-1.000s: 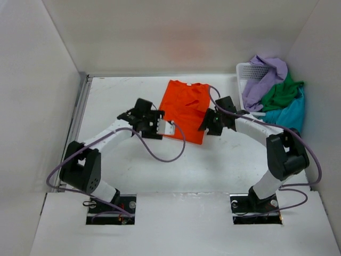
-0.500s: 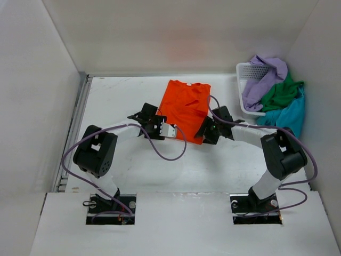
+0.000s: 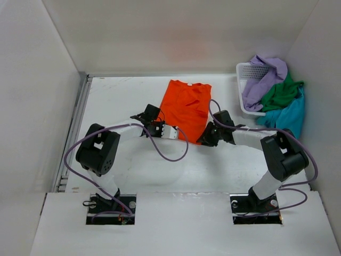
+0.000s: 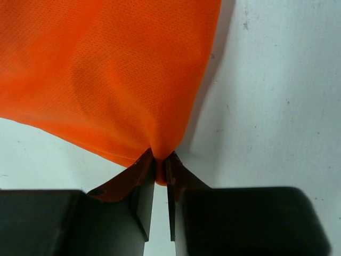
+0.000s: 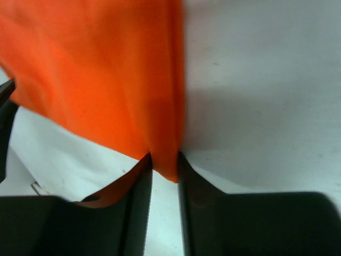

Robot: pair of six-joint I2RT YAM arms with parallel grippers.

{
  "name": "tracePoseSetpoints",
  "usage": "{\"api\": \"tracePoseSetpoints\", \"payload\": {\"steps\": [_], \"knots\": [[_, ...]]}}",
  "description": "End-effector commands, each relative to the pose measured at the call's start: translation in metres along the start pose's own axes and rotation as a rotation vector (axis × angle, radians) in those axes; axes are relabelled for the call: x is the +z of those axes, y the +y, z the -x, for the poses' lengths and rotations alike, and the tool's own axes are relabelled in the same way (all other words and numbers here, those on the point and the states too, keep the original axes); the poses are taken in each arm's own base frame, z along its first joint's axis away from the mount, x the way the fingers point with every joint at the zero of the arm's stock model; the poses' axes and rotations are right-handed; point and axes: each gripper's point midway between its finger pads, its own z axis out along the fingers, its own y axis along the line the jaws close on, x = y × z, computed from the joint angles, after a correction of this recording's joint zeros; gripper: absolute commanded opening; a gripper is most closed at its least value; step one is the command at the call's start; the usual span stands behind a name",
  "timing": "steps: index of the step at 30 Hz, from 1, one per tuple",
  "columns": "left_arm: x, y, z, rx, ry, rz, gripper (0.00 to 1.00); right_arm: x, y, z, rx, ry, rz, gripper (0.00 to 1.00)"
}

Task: Fold and stack the t-shirts
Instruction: Grab one side of the 2/3 rectangular tshirt with both arms, then fold the long partially folded tshirt into a neat square

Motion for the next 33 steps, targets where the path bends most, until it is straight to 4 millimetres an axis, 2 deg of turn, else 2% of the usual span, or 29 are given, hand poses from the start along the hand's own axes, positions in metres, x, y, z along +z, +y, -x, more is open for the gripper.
{"api": "tracePoseSetpoints", "payload": {"steps": [1,4,7,13,15,17,18,19,20,22,24,25,26,28,29,33], "knots": [[-0.005,-0.021,0.005,-0.069,-0.010,-0.094,0.05,0.002,-0.020,-0.018,0.009,0.049,-0.056,0.21],[-0.017,-0.032,0.009,-0.126,-0.008,-0.134,0.02,-0.005,-0.015,-0.019,0.000,0.049,-0.036,0.06],[-0.031,-0.051,0.014,-0.184,-0.007,-0.184,0.01,-0.014,-0.010,-0.023,-0.011,0.061,-0.011,0.01],[-0.087,-0.111,0.022,-0.264,0.046,-0.326,0.00,-0.045,-0.005,-0.080,-0.116,0.189,-0.010,0.00],[-0.114,-0.133,0.025,-0.267,0.071,-0.380,0.00,-0.068,-0.003,-0.107,-0.166,0.244,-0.006,0.00],[-0.138,-0.149,0.028,-0.263,0.089,-0.421,0.01,-0.086,0.003,-0.119,-0.198,0.266,0.009,0.00],[-0.150,-0.154,0.030,-0.268,0.093,-0.438,0.01,-0.099,0.012,-0.127,-0.220,0.275,0.026,0.00],[-0.176,-0.162,0.038,-0.310,0.091,-0.477,0.01,-0.115,0.023,-0.133,-0.238,0.286,0.048,0.00],[-0.185,-0.162,0.043,-0.338,0.083,-0.491,0.01,-0.128,0.032,-0.136,-0.250,0.289,0.063,0.00],[-0.202,-0.161,0.053,-0.413,0.058,-0.526,0.02,-0.140,0.041,-0.135,-0.256,0.285,0.078,0.00],[-0.216,-0.152,0.064,-0.485,0.015,-0.539,0.03,-0.152,0.053,-0.131,-0.263,0.272,0.100,0.00],[-0.219,-0.136,0.068,-0.520,-0.010,-0.509,0.04,-0.156,0.062,-0.124,-0.268,0.258,0.120,0.00],[-0.218,-0.131,0.069,-0.527,-0.015,-0.497,0.04,-0.156,0.065,-0.120,-0.269,0.250,0.124,0.00],[-0.211,-0.104,0.066,-0.566,-0.034,-0.440,0.04,-0.152,0.068,-0.107,-0.272,0.235,0.126,0.00],[-0.202,-0.084,0.059,-0.604,-0.031,-0.406,0.04,-0.145,0.072,-0.093,-0.280,0.222,0.120,0.00],[-0.172,-0.031,0.037,-0.729,-0.030,-0.354,0.05,-0.114,0.084,-0.048,-0.301,0.186,0.097,0.00]]}}
